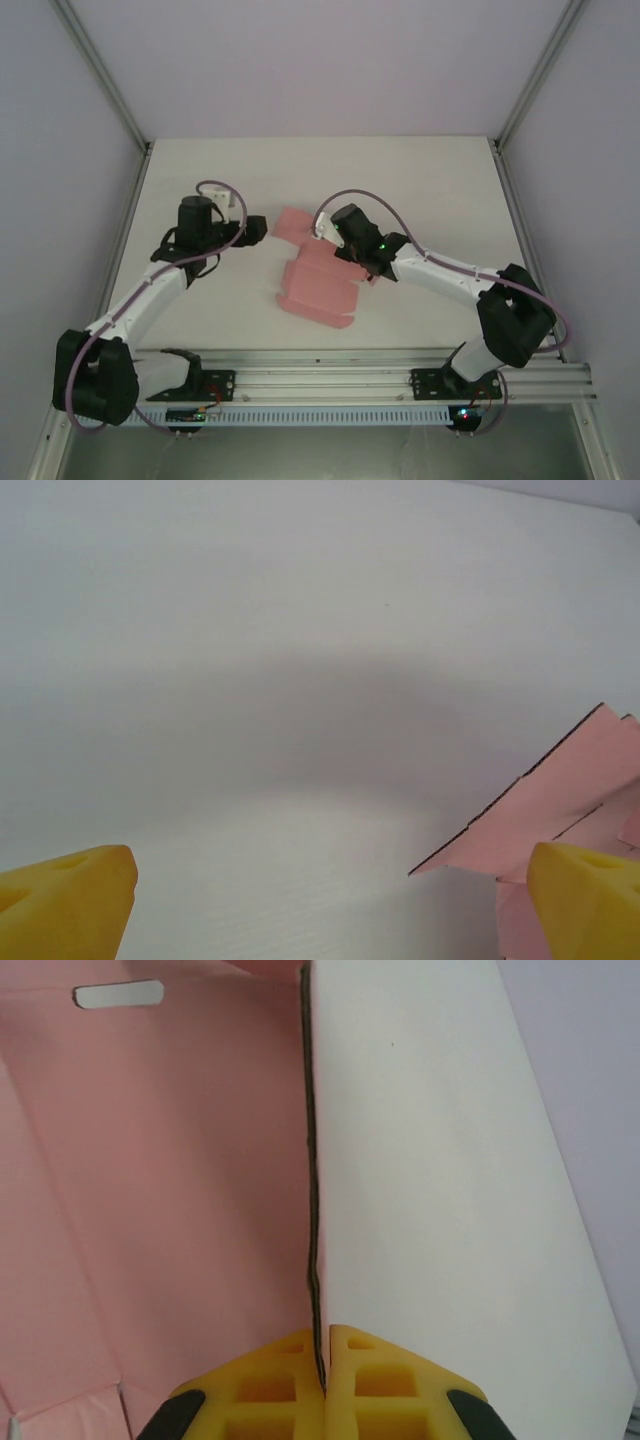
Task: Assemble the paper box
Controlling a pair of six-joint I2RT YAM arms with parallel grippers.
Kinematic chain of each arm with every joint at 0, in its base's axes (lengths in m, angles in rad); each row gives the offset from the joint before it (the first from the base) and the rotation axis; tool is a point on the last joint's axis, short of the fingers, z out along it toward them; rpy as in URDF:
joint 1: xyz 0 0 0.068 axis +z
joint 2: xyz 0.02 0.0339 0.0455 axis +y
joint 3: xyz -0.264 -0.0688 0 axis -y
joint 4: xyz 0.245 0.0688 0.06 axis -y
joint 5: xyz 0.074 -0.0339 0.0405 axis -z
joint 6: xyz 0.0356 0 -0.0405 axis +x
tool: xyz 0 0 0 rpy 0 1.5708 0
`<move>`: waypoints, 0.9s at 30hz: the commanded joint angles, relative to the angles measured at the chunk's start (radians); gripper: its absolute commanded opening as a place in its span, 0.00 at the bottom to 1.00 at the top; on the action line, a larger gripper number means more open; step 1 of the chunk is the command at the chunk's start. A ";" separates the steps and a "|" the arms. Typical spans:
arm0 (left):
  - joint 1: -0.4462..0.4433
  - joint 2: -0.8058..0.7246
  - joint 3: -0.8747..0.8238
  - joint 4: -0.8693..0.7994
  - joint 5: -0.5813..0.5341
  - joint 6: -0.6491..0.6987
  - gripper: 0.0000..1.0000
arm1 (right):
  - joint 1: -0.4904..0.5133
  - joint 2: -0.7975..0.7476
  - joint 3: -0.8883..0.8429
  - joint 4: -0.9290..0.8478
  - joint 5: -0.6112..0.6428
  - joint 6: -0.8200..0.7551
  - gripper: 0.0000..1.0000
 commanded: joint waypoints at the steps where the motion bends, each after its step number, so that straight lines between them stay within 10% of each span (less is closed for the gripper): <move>1: 0.001 0.053 0.002 0.096 0.247 0.133 0.99 | 0.009 0.013 0.040 0.001 -0.032 -0.025 0.02; 8: 0.004 0.259 0.190 0.033 0.427 0.276 0.79 | 0.011 0.013 0.071 -0.073 -0.112 -0.032 0.03; 14: 0.005 0.355 0.265 -0.021 0.584 0.347 0.00 | -0.004 0.005 0.078 -0.101 -0.174 -0.035 0.06; 27: 0.008 0.193 0.086 0.151 0.518 0.375 0.00 | -0.113 -0.038 0.031 -0.164 -0.266 0.001 0.18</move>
